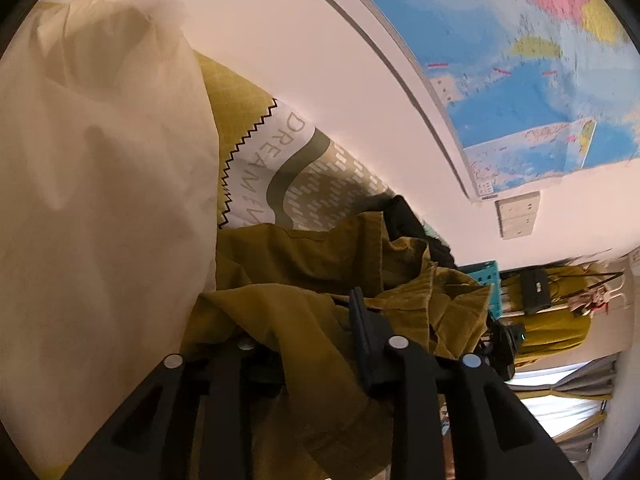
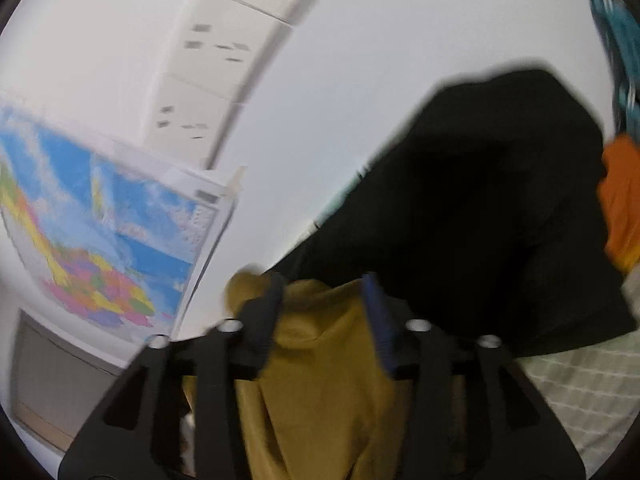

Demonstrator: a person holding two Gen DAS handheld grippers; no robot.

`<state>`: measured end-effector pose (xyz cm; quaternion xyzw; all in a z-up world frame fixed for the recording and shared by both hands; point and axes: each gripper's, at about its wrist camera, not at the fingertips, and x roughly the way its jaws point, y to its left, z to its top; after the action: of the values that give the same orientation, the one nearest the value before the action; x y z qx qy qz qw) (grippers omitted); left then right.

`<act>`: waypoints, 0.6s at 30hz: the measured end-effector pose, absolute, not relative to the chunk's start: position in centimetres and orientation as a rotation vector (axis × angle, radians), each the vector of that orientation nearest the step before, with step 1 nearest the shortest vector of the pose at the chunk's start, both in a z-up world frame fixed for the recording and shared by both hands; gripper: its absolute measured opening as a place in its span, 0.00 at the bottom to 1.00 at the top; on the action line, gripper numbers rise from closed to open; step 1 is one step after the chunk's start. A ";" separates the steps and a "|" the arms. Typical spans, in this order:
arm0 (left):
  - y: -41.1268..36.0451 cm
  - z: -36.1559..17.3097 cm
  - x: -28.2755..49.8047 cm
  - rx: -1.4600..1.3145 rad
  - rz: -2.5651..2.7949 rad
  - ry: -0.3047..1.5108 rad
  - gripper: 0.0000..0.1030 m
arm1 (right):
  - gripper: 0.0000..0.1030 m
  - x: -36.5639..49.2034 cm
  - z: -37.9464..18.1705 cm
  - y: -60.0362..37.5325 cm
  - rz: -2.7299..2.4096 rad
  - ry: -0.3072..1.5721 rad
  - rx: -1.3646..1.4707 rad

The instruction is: Fold large clothes

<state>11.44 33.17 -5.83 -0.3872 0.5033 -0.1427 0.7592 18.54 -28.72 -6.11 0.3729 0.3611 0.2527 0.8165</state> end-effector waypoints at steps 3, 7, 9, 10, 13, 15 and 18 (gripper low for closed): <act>33.1 -5.7 11.2 -0.851 -0.316 1.076 0.32 | 0.67 14.7 -2.5 -26.1 0.591 0.662 0.557; 32.6 -4.8 10.8 -0.837 -0.315 1.031 0.49 | 0.64 10.9 -1.5 -18.8 0.655 0.659 0.160; 32.4 -4.1 10.7 -0.831 -0.309 1.007 0.56 | 0.53 10.9 -3.1 -15.2 0.641 0.696 -0.012; 32.3 -3.9 10.6 -0.833 -0.313 1.004 0.60 | 0.35 11.4 -4.1 -14.3 0.638 0.725 -0.047; 32.4 -2.5 9.7 -0.826 -0.325 0.958 0.64 | 0.10 14.0 -7.1 -13.3 0.563 0.787 -0.101; 32.4 -0.9 8.2 -0.784 -0.297 0.909 0.68 | 0.07 15.6 -7.8 -14.6 0.539 0.822 0.003; 30.9 1.5 6.1 -0.648 -0.261 0.826 0.75 | 0.05 16.1 -7.5 -16.0 0.496 0.783 0.056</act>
<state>6.06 30.90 1.46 -0.3086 0.3933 -0.1243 0.8571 16.08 -16.02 -7.47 0.0270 0.3776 0.2393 0.8941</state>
